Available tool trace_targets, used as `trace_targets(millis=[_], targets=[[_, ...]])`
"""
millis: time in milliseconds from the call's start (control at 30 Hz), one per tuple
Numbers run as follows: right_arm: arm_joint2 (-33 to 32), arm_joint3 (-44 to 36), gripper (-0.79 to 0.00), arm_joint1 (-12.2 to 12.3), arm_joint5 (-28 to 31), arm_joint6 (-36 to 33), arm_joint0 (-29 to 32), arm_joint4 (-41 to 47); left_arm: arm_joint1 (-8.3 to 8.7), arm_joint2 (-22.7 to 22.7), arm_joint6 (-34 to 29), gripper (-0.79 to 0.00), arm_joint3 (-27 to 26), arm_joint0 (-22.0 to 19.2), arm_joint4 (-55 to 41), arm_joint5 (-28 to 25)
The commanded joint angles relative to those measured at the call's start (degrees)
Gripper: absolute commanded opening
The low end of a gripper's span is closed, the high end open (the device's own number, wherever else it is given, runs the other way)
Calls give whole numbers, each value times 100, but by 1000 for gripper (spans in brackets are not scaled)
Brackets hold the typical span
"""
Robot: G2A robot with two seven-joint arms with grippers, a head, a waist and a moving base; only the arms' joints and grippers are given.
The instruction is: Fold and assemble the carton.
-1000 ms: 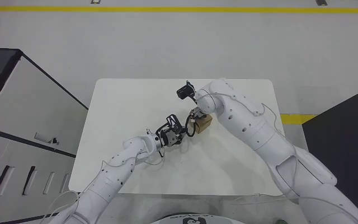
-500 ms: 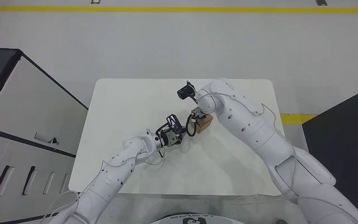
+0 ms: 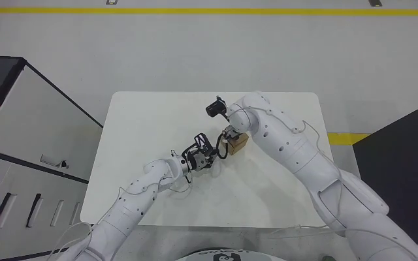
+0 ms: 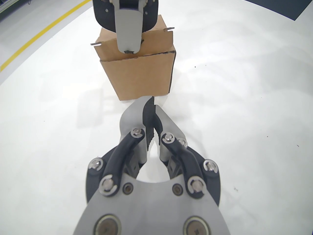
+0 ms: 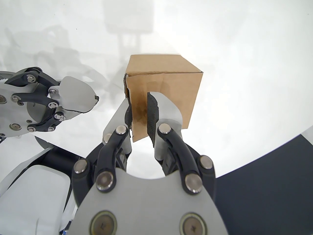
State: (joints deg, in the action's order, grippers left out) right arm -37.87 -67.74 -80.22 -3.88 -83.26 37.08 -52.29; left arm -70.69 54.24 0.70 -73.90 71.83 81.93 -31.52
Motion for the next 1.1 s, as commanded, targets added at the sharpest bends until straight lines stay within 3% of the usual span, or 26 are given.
trace_targets(millis=[0,200,400,633,1067], targets=[[18,36,-674,-18,2,8,-4,-1,0,0,0,-785,0,0,0,0],[32,151,-656,-71,19,43,-29,57,0,0,0,-785,0,0,0,0],[44,267,-686,-112,8,68,-46,40,0,0,0,-785,0,0,0,0],[26,365,-557,-157,11,84,-77,73,0,0,0,-785,0,0,0,0],[-274,355,-619,-136,77,182,-20,338,0,0,0,-785,0,0,0,0]])
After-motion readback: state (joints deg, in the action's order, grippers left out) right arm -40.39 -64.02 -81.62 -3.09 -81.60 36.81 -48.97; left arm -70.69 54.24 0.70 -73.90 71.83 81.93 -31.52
